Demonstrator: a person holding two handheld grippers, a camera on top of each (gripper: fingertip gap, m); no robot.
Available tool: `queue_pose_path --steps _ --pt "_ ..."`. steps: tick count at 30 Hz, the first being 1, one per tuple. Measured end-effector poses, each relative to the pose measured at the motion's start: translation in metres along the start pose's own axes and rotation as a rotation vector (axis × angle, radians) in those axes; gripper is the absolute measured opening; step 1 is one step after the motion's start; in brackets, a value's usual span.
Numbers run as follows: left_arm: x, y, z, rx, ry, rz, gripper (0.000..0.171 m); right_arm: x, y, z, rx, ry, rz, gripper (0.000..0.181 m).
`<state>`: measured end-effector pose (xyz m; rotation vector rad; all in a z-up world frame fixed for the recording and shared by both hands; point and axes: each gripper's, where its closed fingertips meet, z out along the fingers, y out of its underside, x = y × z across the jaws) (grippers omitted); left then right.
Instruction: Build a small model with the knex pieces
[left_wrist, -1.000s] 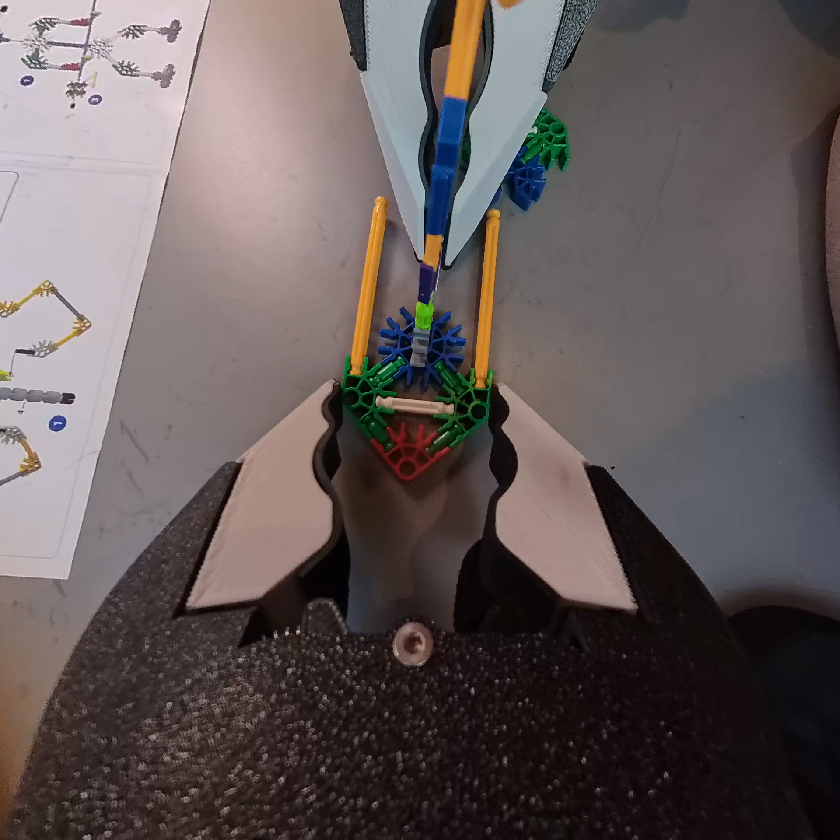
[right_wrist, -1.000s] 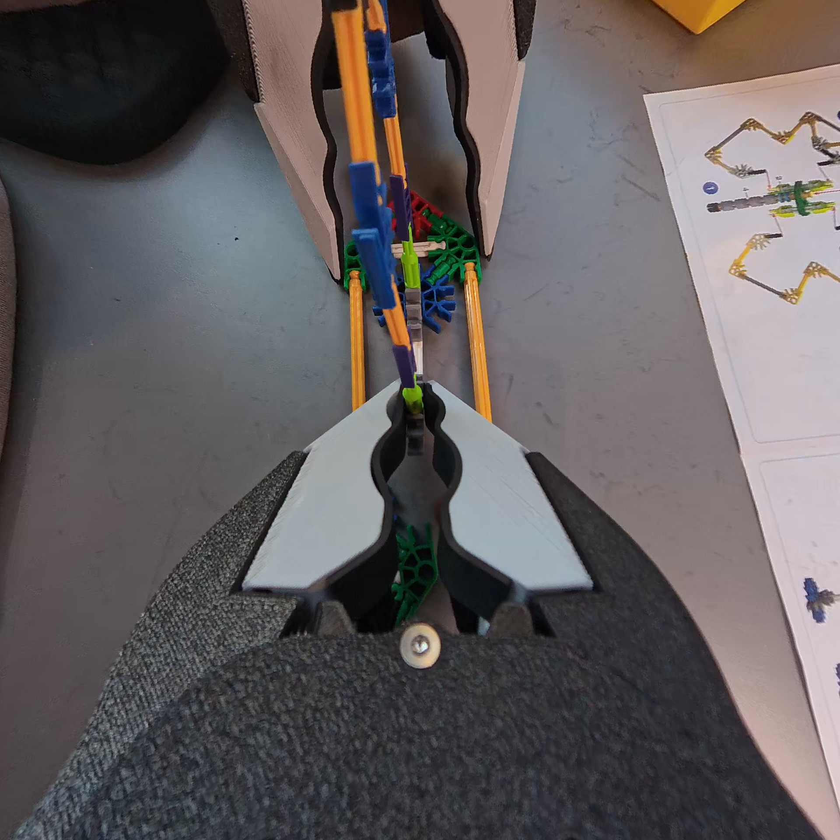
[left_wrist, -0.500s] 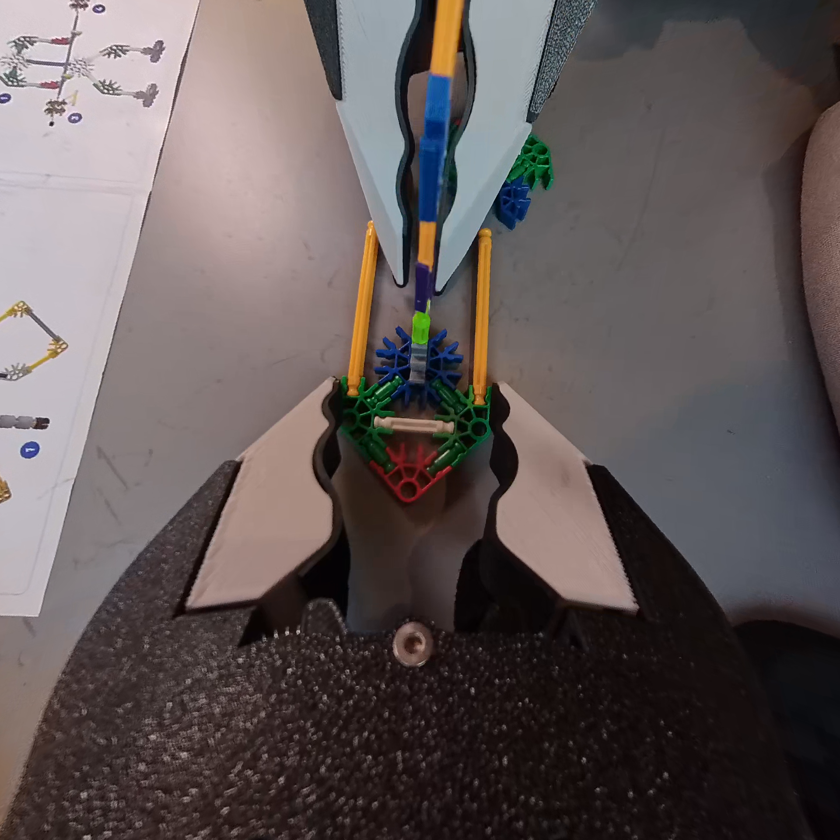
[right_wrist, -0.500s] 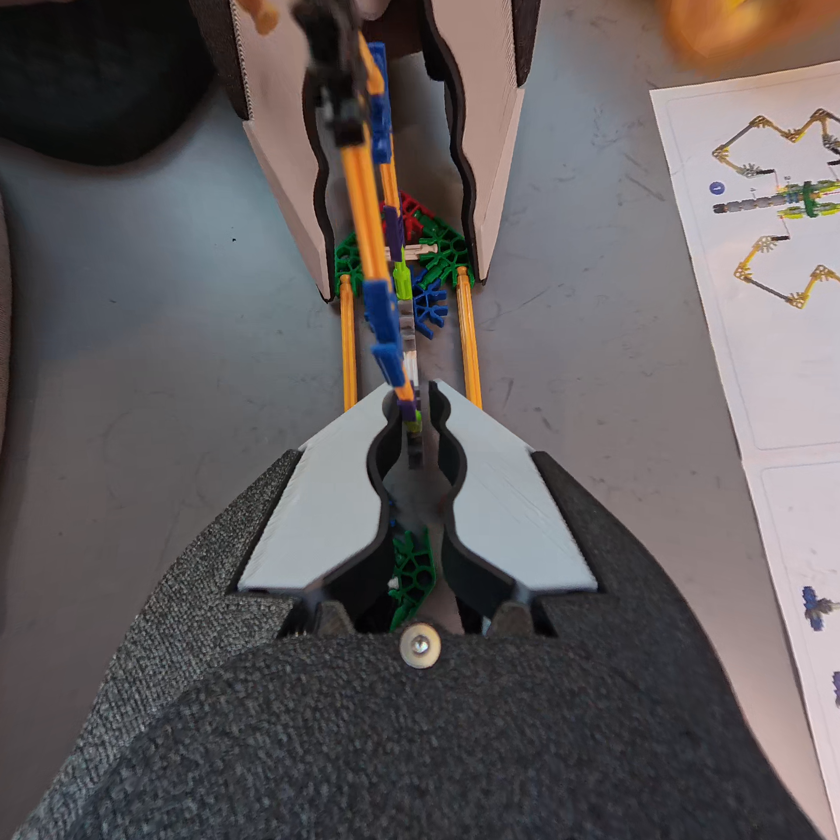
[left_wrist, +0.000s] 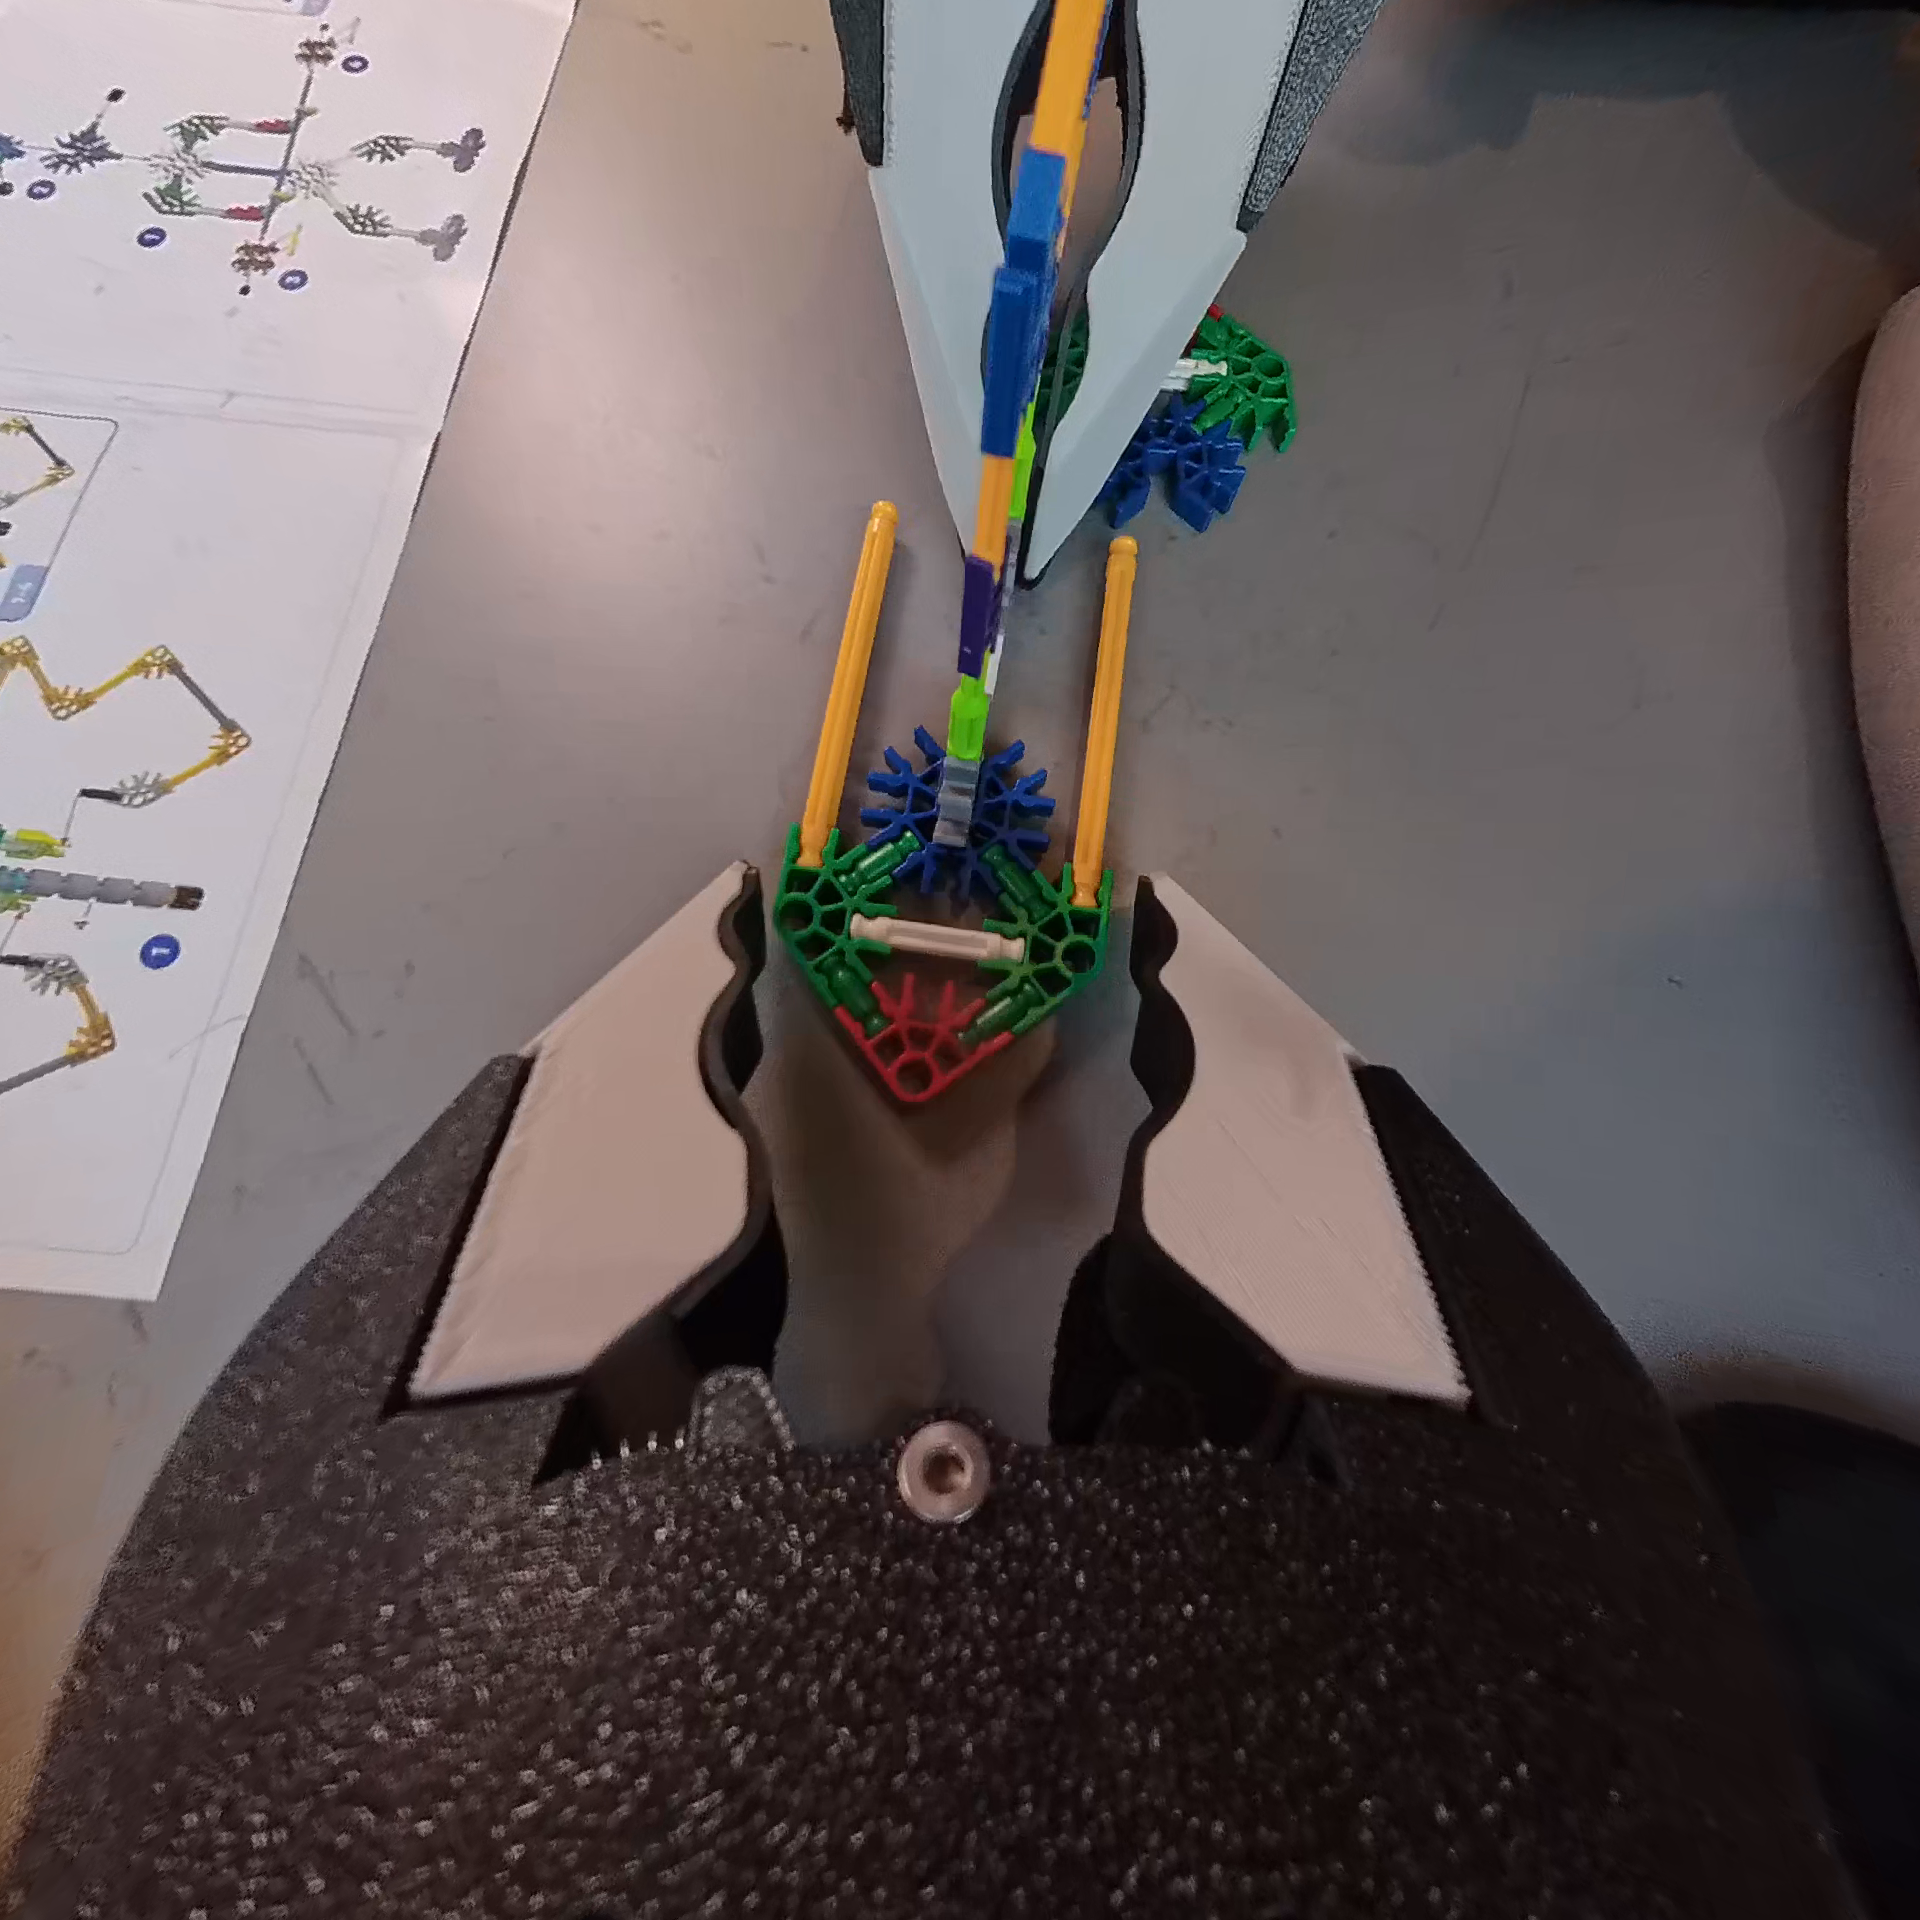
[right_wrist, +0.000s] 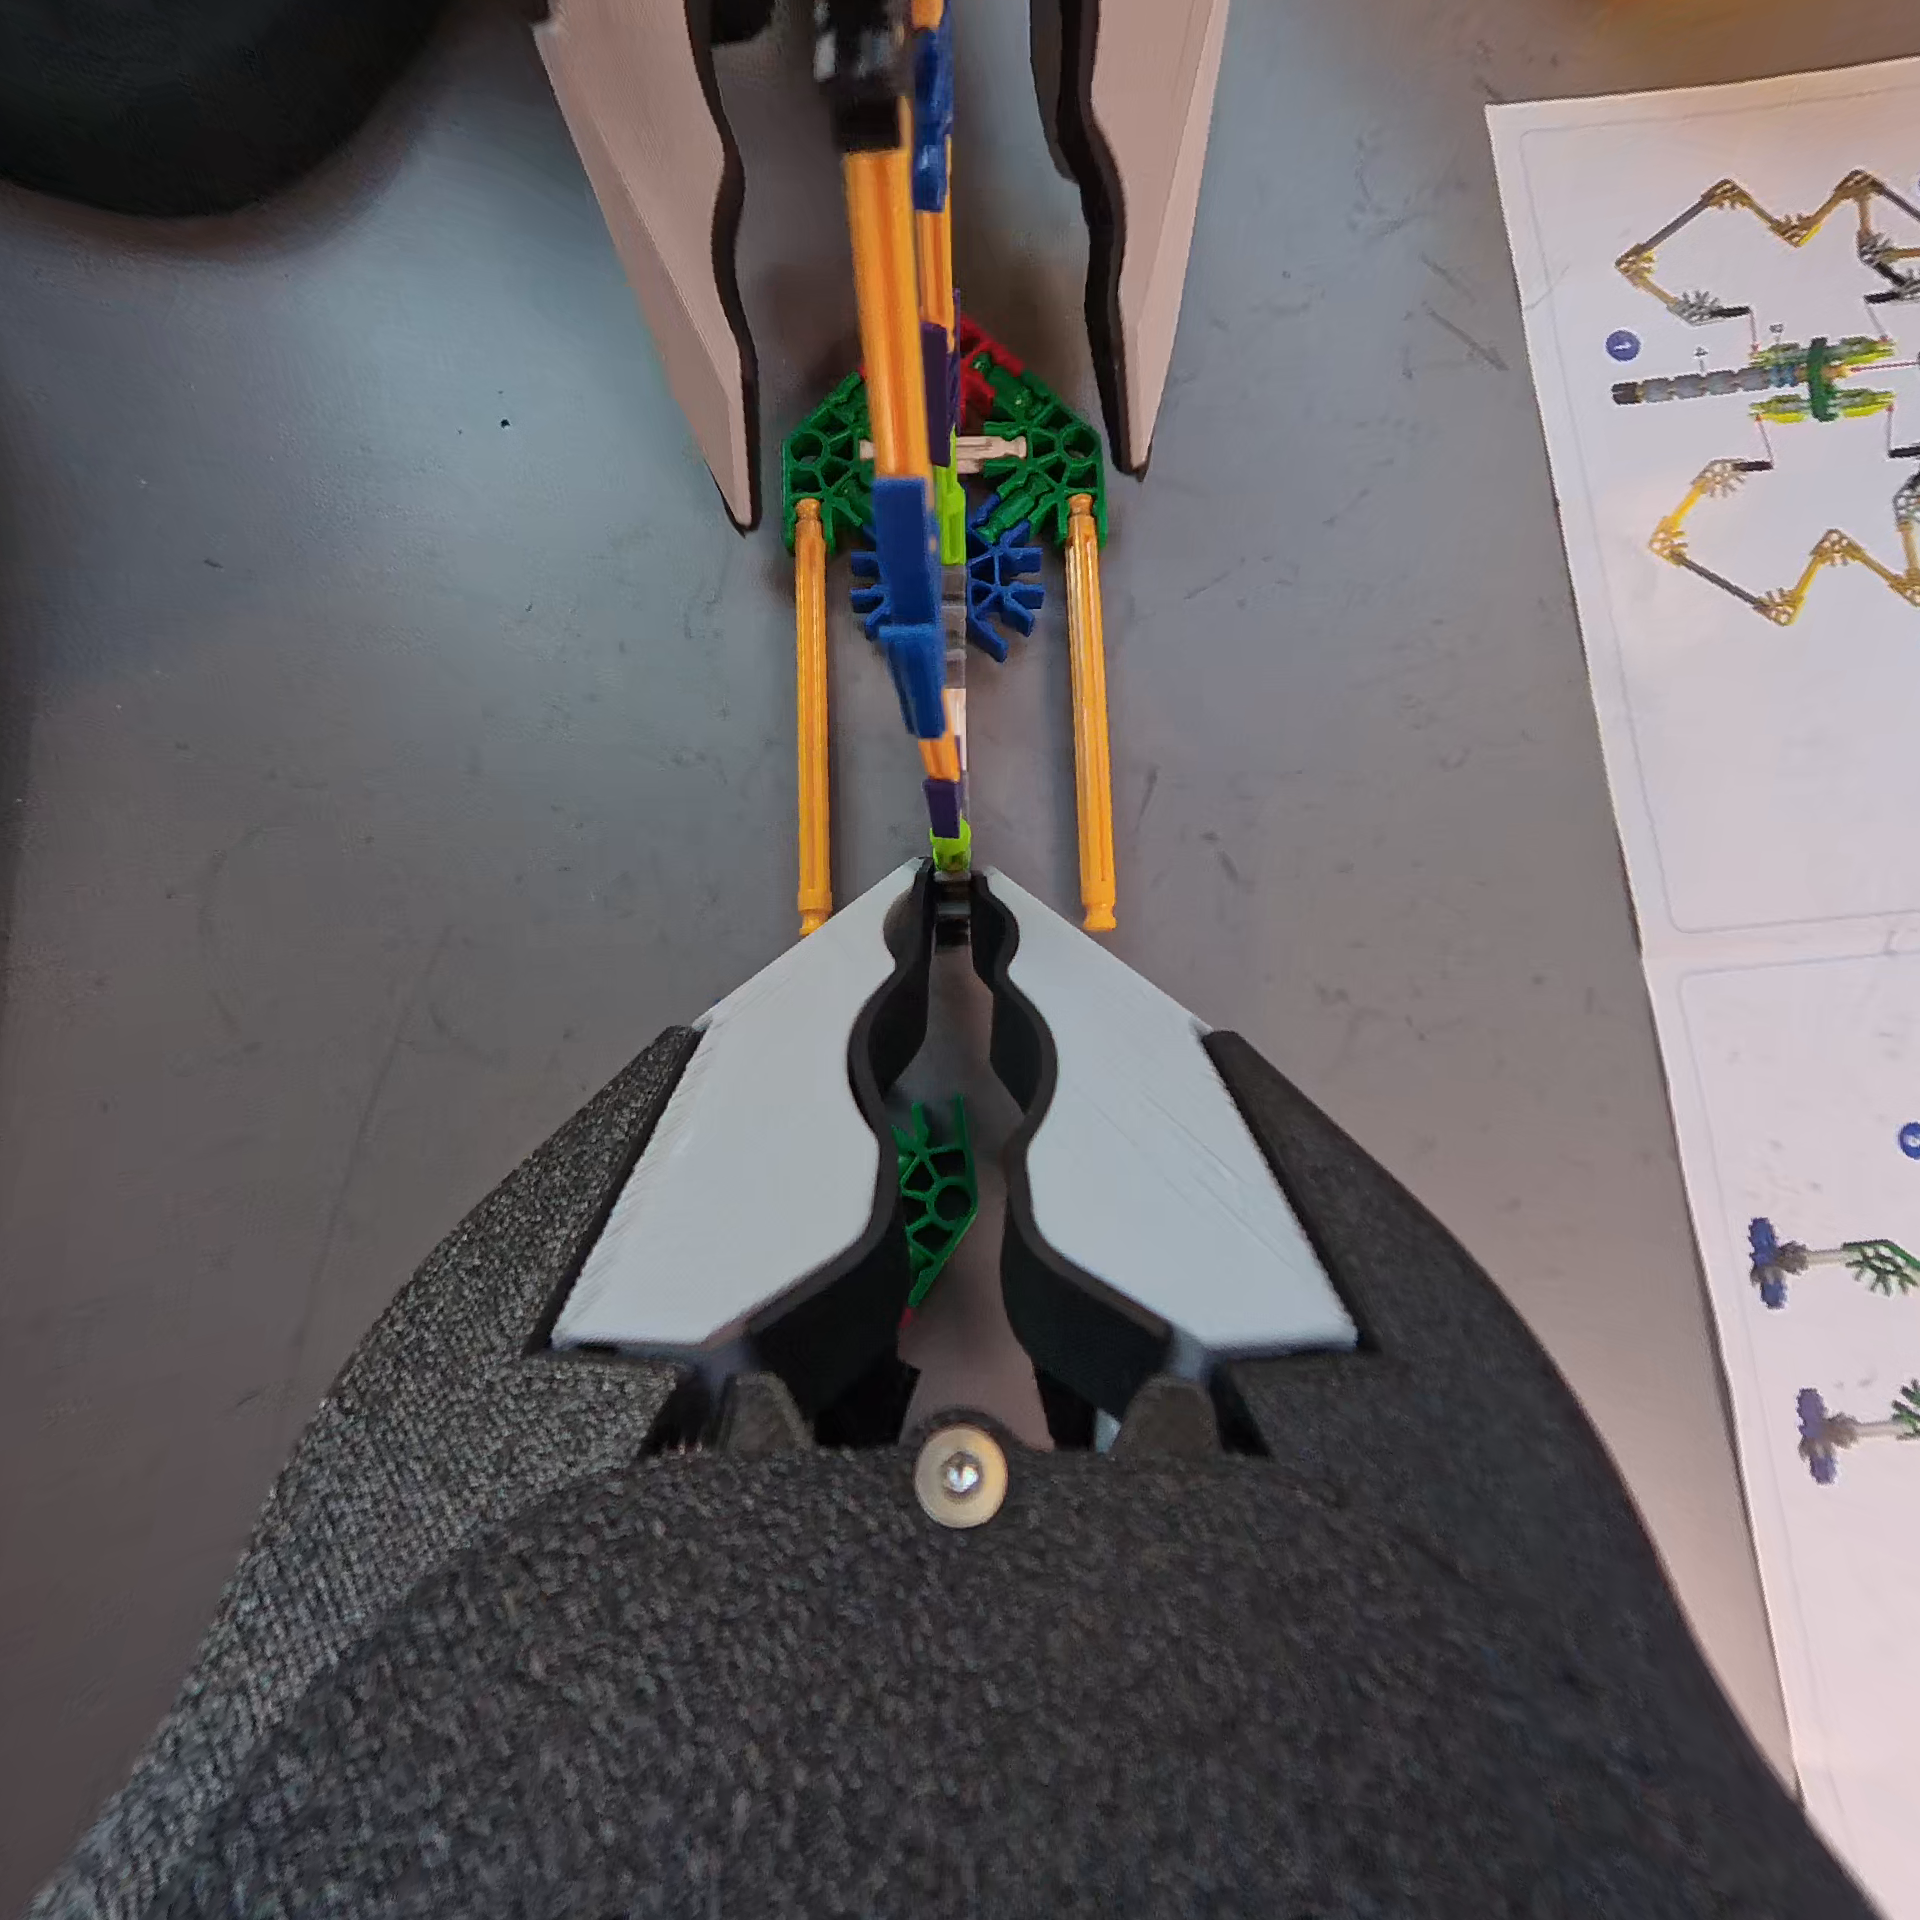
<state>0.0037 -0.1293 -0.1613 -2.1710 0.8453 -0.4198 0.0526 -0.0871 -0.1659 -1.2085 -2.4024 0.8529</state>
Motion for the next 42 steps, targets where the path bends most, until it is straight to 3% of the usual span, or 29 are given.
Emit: queue_pose_path --steps 4,8,33,42 --pt "-0.009 0.011 -0.021 -0.037 -0.043 -0.015 0.065 0.0 0.0 0.0 0.006 -0.014 -0.002 0.004" --pt "-0.005 0.026 -0.021 -0.091 -0.017 -0.017 0.035 0.001 -0.002 0.002 0.009 -0.025 -0.008 0.004" --pt "-0.004 0.022 -0.017 -0.086 0.012 0.018 0.033 0.002 -0.005 0.005 0.023 -0.06 -0.016 0.002" --pt "-0.005 0.021 -0.019 -0.066 0.015 -0.018 0.032 -0.001 -0.009 0.005 0.048 -0.081 0.004 0.01"
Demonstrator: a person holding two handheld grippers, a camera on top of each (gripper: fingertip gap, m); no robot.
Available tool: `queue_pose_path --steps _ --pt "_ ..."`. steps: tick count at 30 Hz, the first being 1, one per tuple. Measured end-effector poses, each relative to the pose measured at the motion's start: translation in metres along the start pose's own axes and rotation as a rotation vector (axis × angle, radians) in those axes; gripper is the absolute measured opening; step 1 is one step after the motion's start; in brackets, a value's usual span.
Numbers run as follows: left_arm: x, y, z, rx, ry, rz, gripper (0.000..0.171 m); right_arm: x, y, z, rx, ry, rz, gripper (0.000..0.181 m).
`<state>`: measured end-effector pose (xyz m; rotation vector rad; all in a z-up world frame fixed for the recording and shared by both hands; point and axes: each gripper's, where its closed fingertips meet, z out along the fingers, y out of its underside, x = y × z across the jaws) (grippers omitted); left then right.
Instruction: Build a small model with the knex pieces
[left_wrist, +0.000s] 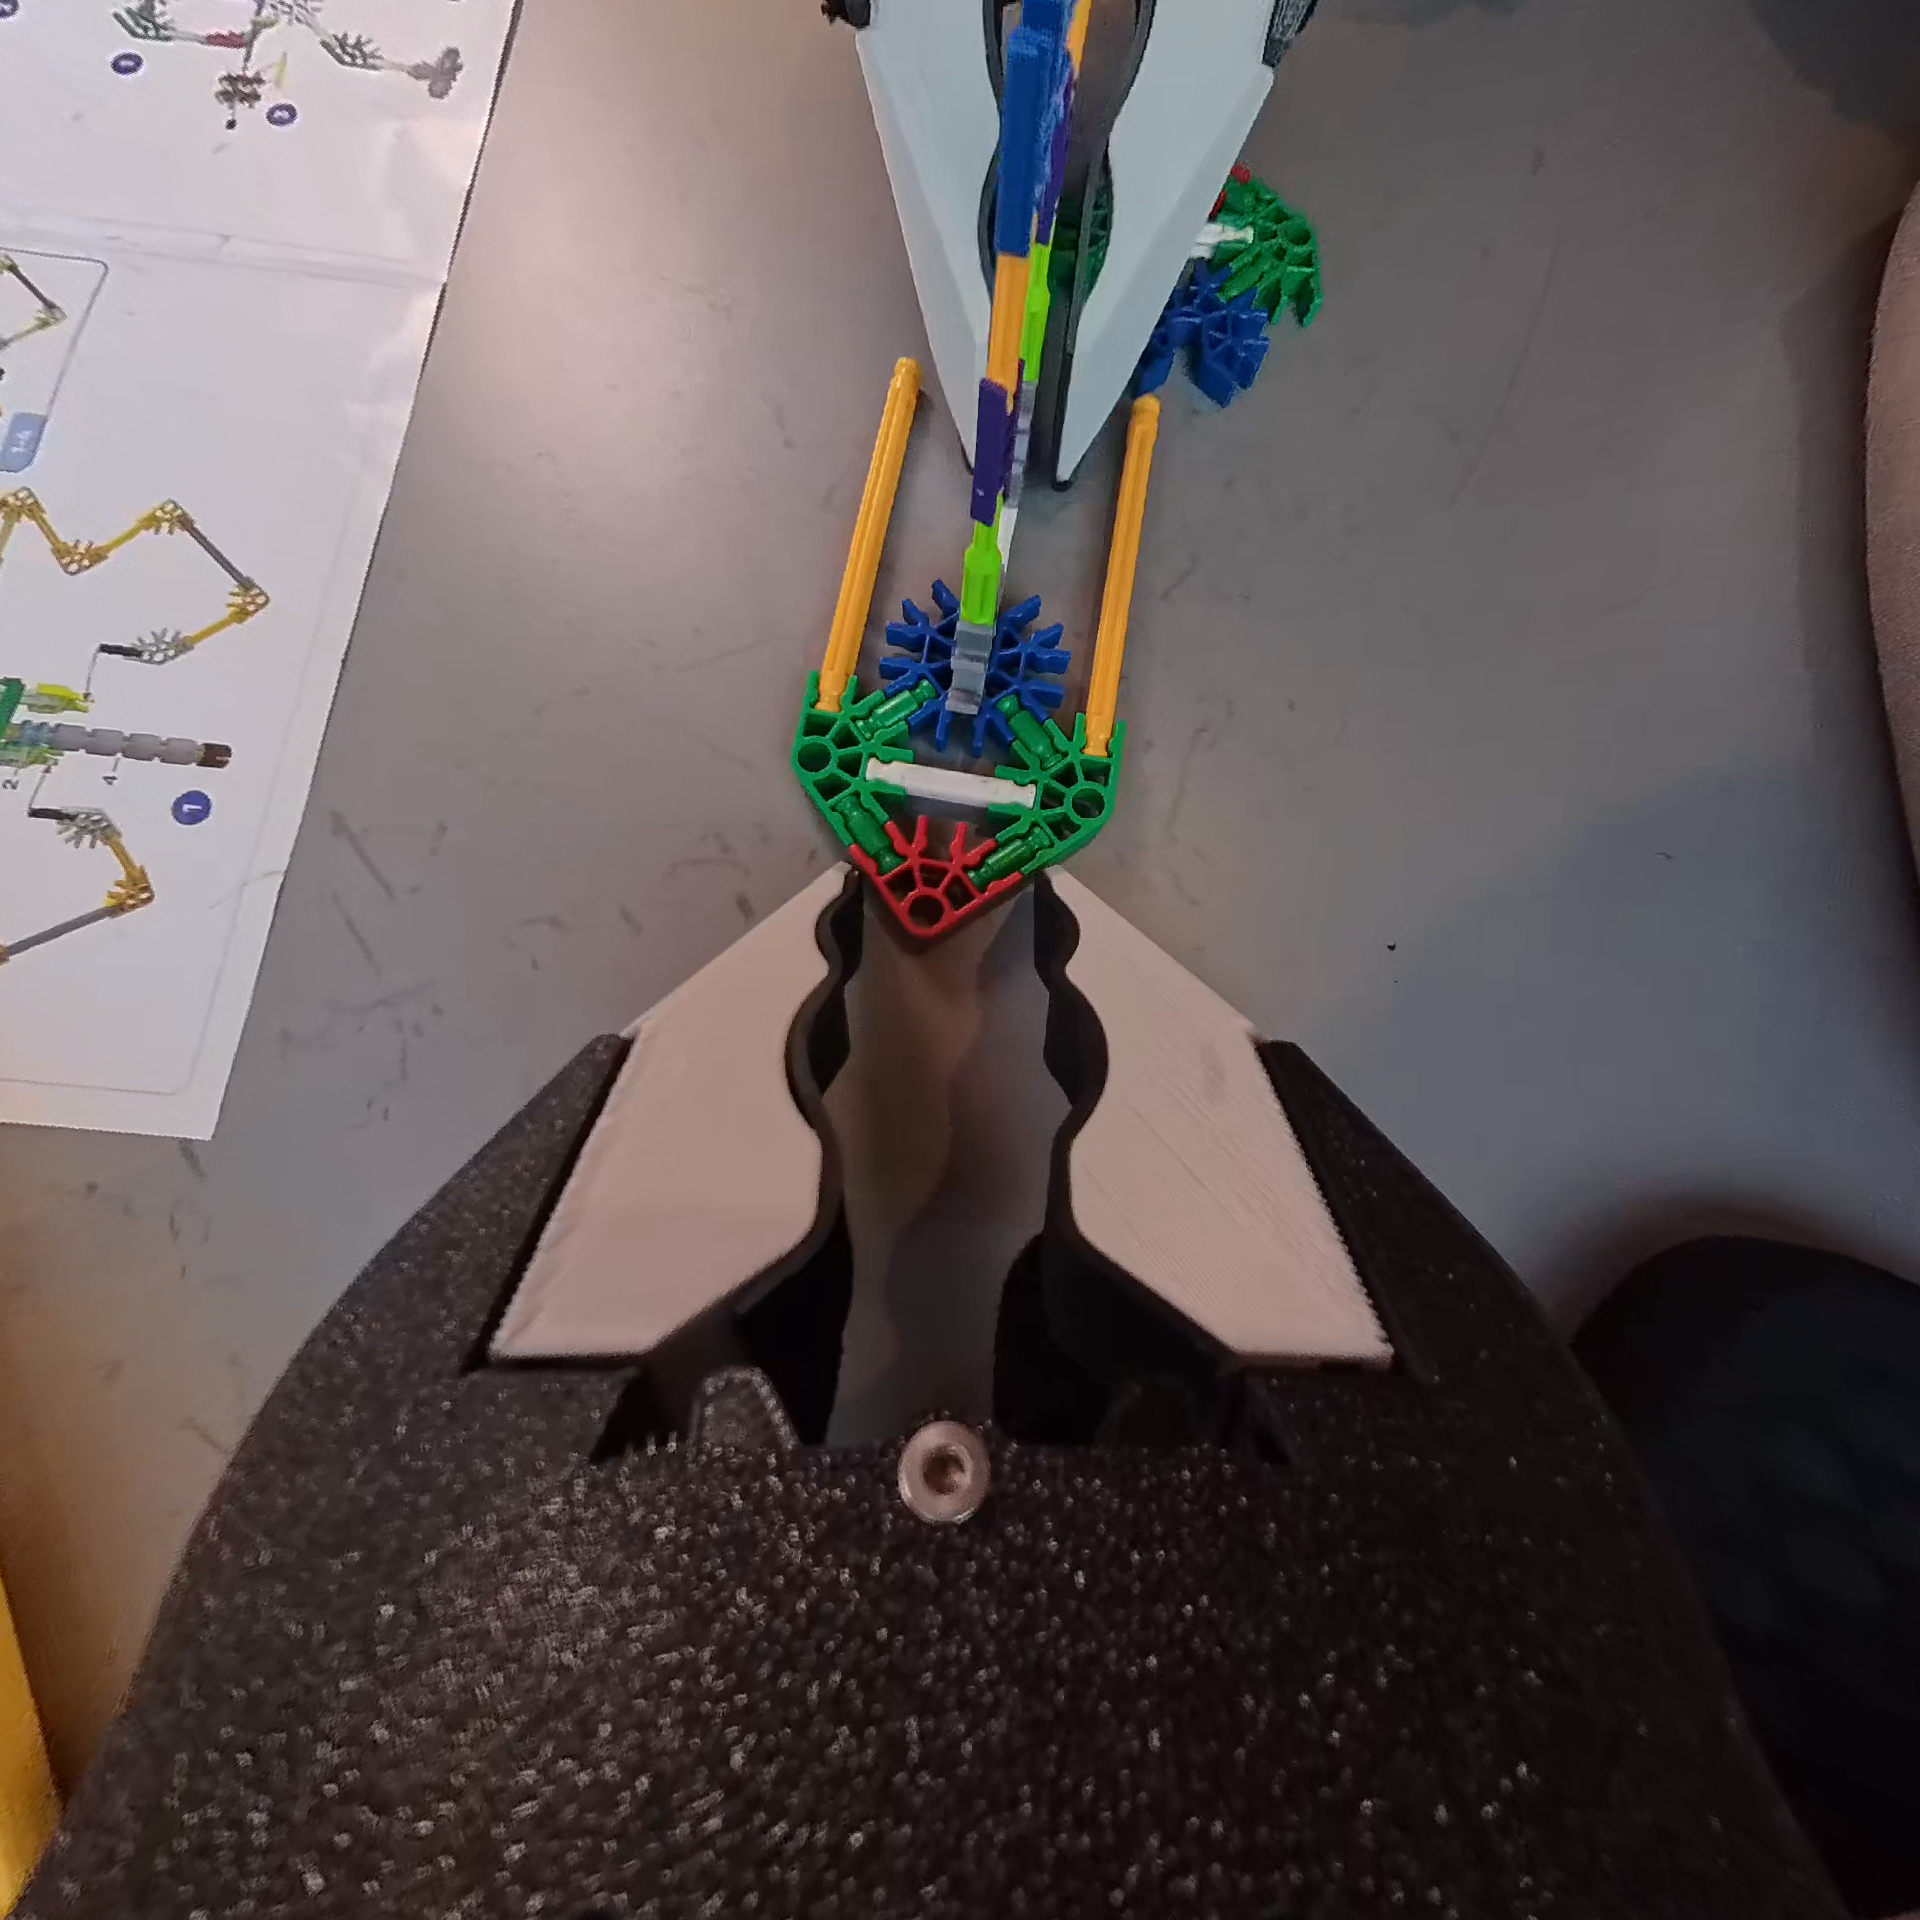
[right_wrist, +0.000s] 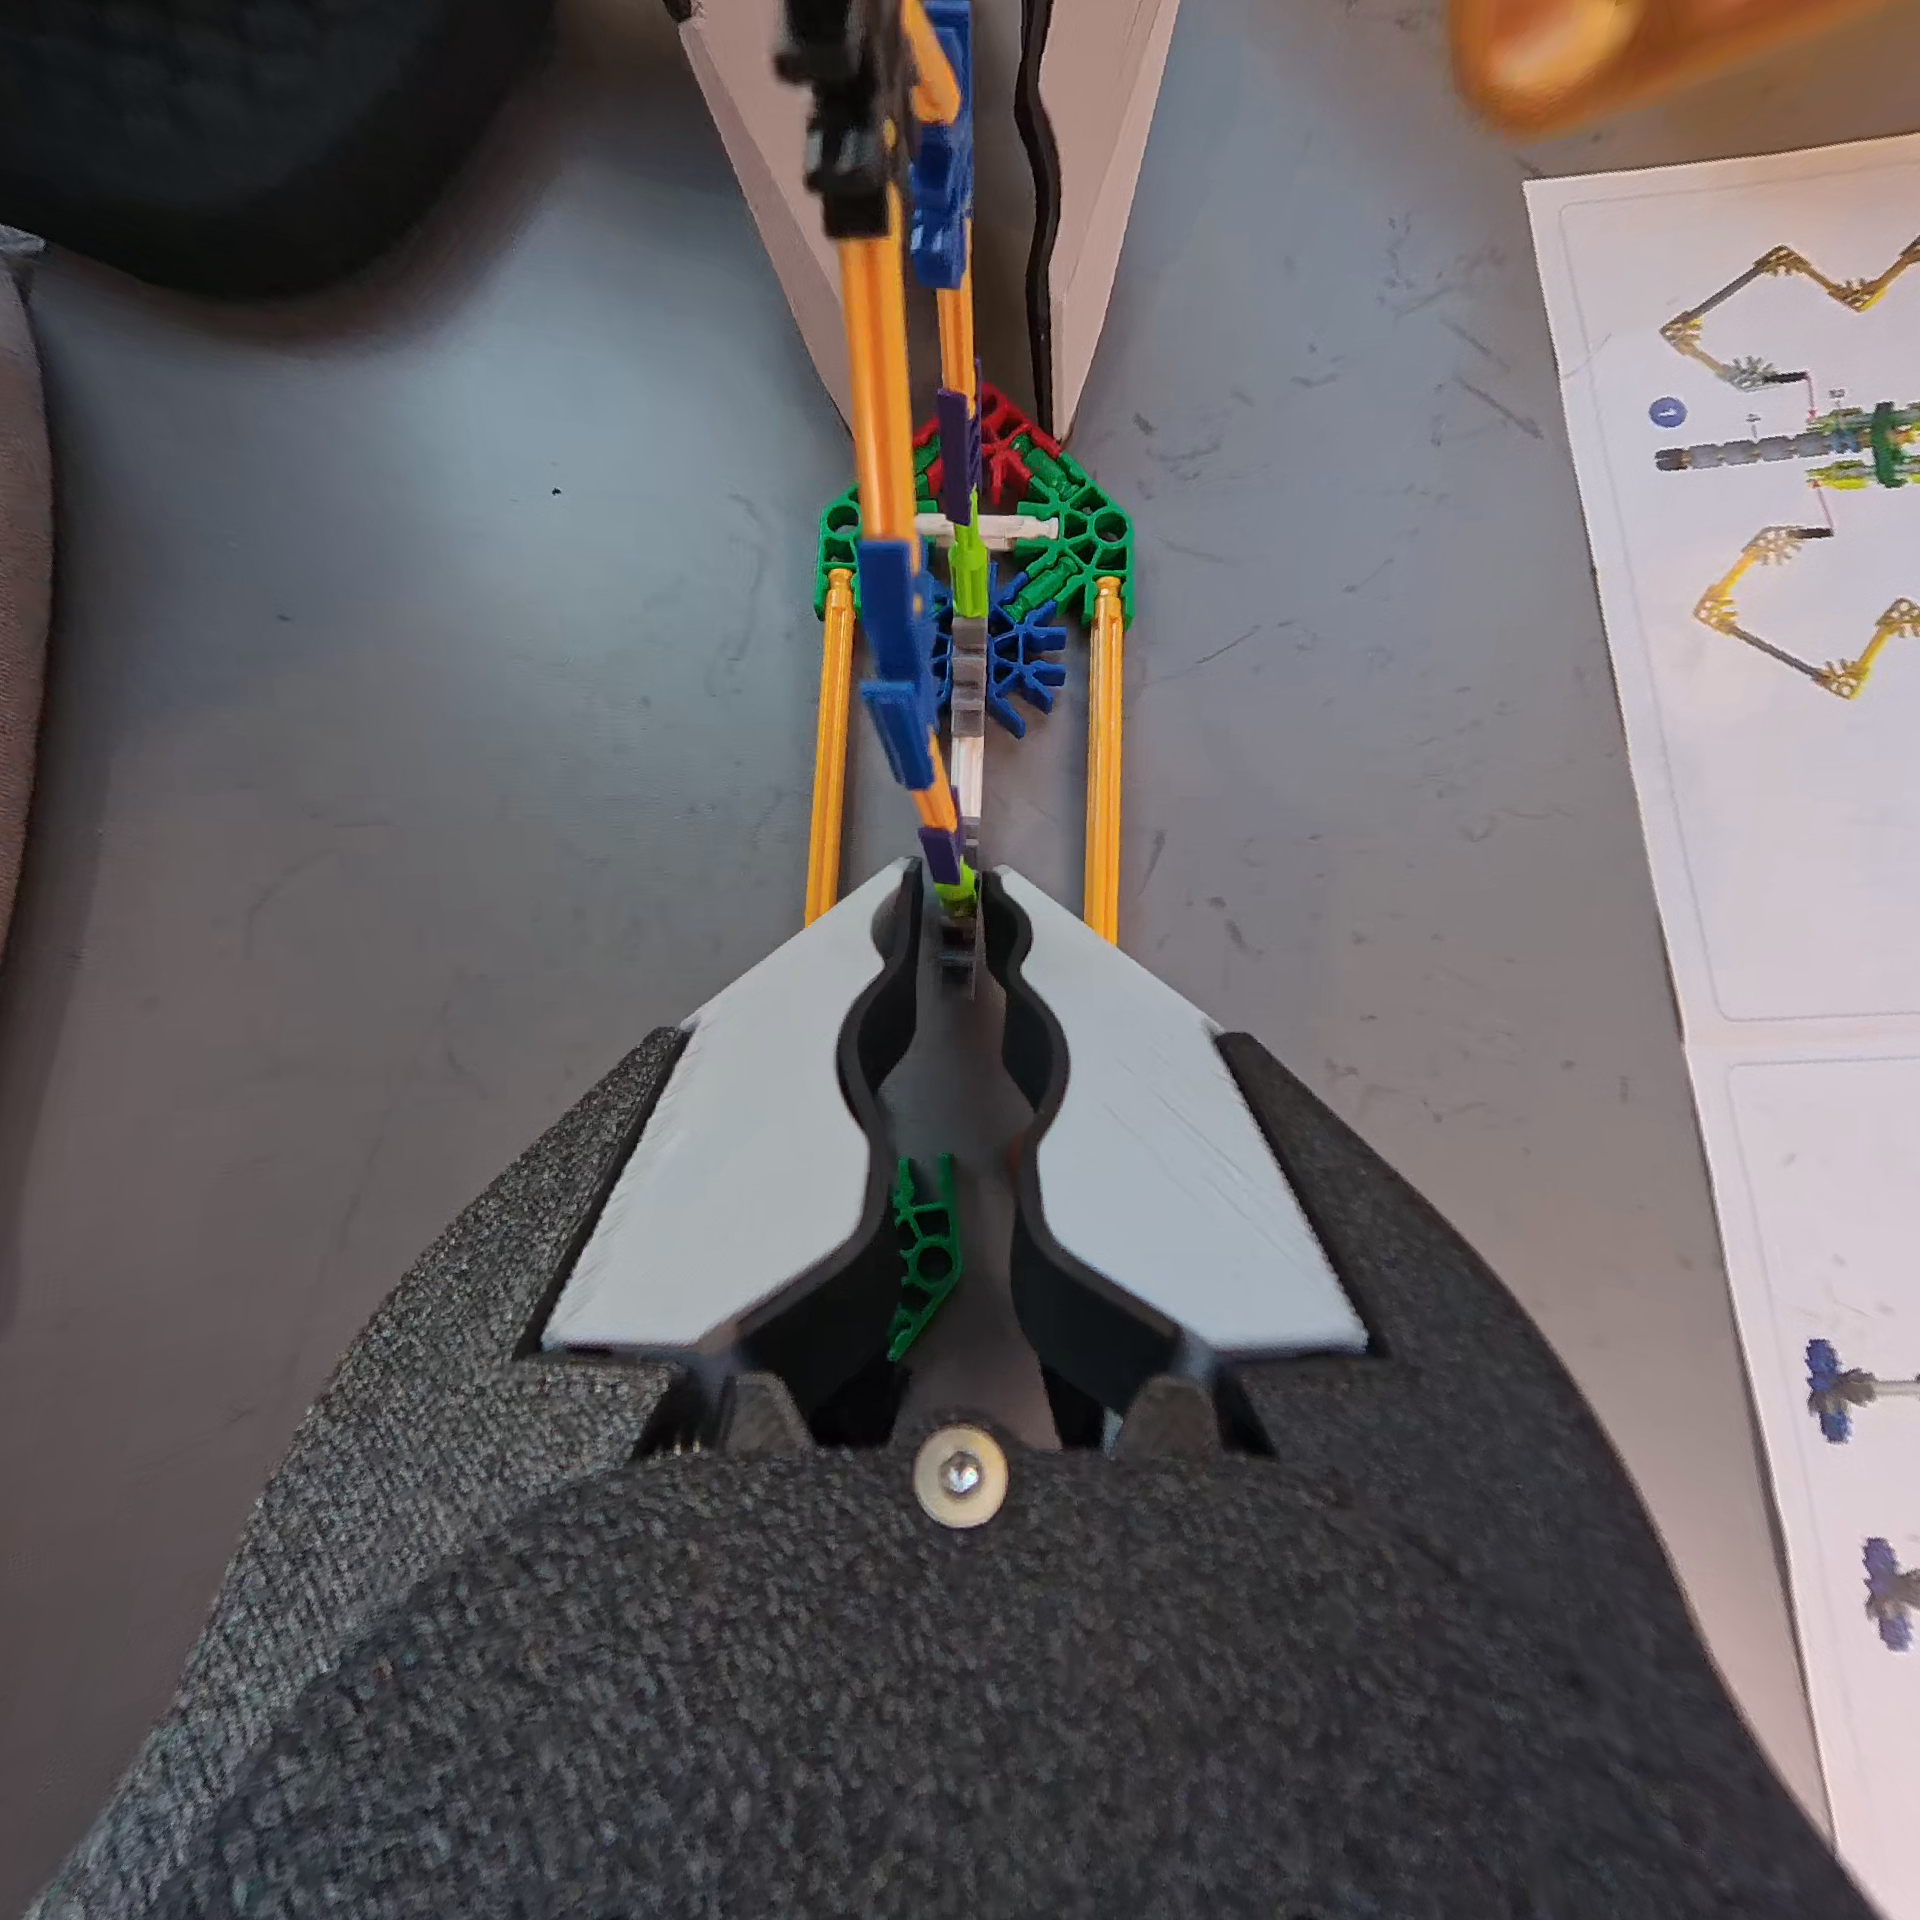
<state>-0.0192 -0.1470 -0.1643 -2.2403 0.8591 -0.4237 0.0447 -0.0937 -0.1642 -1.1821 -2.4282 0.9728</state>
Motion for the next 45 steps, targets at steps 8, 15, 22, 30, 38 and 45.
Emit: queue_pose_path --steps 8,15,22,30,38,45 --pt "-0.001 -0.033 -0.024 0.193 -0.055 -0.013 0.034 0.005 -0.012 -0.021 0.092 0.04 0.013 0.019" --pt "0.016 -0.072 -0.009 0.311 -0.066 0.078 0.034 0.007 -0.019 -0.034 0.149 0.072 0.017 0.02" --pt "0.018 -0.098 -0.018 0.379 -0.144 0.114 0.025 0.001 -0.037 -0.044 0.262 0.08 0.002 0.019" --pt "0.012 -0.096 -0.025 0.408 -0.152 0.081 0.013 0.005 -0.04 -0.051 0.289 0.105 0.007 0.014" --pt "0.017 -0.107 -0.067 0.535 -0.153 0.082 0.013 0.007 -0.039 -0.053 0.294 0.115 0.019 0.013" --pt "0.041 -0.141 -0.082 0.576 -0.215 -0.008 0.027 0.013 -0.04 -0.052 0.298 0.143 0.036 0.004"
